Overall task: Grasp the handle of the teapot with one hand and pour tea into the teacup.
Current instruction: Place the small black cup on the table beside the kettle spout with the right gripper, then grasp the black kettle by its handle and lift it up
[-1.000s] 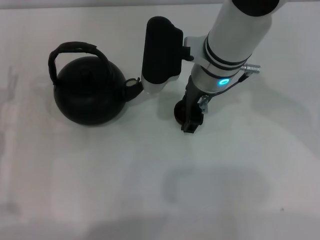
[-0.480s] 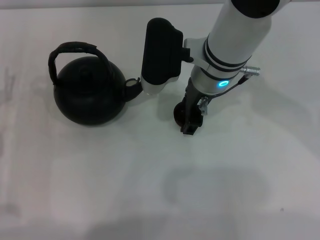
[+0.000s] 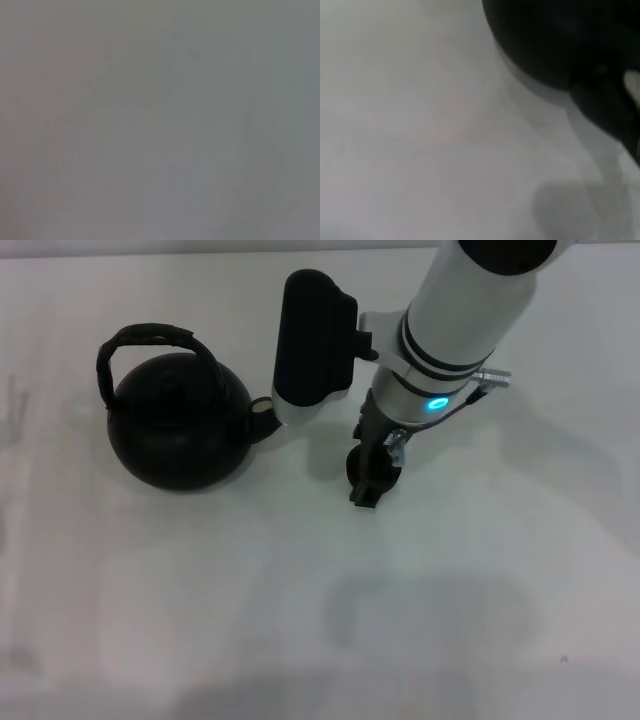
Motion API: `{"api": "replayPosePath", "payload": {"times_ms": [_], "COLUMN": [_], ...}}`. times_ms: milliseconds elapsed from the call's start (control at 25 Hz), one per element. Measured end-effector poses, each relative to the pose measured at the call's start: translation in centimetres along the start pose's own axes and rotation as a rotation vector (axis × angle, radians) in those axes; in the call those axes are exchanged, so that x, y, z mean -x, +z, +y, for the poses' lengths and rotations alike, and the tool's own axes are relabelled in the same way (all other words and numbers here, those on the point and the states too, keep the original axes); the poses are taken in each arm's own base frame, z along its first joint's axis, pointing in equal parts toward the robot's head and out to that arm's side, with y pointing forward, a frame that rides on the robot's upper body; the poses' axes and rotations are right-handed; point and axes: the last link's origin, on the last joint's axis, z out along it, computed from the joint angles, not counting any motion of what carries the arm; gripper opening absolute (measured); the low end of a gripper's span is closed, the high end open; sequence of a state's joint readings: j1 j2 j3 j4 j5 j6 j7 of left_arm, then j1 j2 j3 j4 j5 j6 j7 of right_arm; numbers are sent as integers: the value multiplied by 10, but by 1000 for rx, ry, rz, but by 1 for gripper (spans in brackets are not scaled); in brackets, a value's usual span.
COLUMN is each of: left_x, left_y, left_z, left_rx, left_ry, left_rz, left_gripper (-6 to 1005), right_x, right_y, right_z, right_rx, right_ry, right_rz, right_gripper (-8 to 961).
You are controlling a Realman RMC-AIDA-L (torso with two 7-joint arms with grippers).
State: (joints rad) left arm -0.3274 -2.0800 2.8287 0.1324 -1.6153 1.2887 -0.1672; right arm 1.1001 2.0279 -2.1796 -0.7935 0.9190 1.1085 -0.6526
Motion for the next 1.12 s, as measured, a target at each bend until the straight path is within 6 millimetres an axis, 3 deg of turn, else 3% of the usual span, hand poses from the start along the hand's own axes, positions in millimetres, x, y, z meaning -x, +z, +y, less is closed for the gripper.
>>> {"api": "replayPosePath", "payload": {"times_ms": [400,600,840,960,1000,1040,1120], "left_x": [0,0,0,-1,-1,-2,-2], "left_y": [-1,-3,-4,-6,-7,-7,-8], "left_z": [-4,-5,-6,-11,-12,-13,-14], "left_rx": [-16,-21,-25,-52,-60,-68,-72], "left_ry": [1,2,1,-7,-9,-11,-12], "left_rz": [3,-1,5,15,18,21,23], "left_gripper": [787,787,786,786,786,786,787], "right_x": [8,-4,-43,-69,-88,-88,-109], "right_y": [-9,-19,-23,-32,-40,-40,-48], "right_z": [-4,-16,-43,-60,-73,-73,-83], "right_rx": [6,18,-52,-81,-105,-105,-127], "right_ry": [43,114,236,354,443,443,549], "right_rz": [-101,-187,-216,-313,-387,-387,-473], "right_gripper": [848,847,847,847,847,847,848]}}
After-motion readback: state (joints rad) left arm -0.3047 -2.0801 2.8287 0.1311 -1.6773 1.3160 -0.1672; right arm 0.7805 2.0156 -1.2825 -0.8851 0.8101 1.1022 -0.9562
